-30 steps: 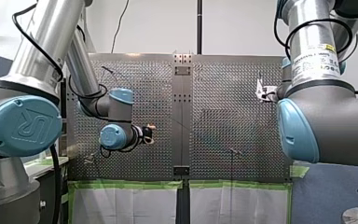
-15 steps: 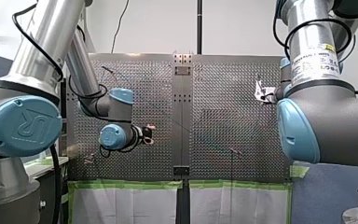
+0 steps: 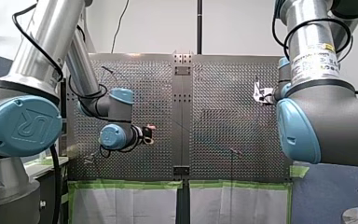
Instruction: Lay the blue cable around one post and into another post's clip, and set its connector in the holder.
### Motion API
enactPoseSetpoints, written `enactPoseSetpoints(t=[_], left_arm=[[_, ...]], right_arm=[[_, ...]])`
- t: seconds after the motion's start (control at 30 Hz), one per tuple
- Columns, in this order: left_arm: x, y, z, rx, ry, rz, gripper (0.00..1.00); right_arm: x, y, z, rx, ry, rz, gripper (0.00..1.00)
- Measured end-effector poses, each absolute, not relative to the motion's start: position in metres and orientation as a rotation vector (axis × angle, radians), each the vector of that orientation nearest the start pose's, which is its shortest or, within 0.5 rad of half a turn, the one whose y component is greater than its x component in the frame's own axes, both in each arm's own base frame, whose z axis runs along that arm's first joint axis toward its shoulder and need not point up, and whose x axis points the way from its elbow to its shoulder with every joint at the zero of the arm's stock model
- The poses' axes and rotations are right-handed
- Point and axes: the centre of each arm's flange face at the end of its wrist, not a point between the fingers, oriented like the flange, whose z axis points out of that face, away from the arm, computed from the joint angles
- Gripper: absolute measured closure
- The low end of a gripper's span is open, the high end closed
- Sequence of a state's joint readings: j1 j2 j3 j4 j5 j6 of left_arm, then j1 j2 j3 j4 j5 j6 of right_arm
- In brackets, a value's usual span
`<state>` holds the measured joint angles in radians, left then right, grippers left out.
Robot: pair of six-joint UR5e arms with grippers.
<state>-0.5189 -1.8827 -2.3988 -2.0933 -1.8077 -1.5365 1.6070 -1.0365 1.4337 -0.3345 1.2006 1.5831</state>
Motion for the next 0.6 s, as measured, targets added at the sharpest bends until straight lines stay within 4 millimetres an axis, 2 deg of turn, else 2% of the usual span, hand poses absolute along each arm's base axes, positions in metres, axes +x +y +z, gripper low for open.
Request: enactPoseSetpoints(t=[0.6], left_arm=[[0.2761, -0.2842, 0.1020, 0.280, 1.641, -0.169, 0.00]], right_arm=[[0.1997, -0.6499, 0.2682, 1.587, -1.050, 1.390, 0.00]])
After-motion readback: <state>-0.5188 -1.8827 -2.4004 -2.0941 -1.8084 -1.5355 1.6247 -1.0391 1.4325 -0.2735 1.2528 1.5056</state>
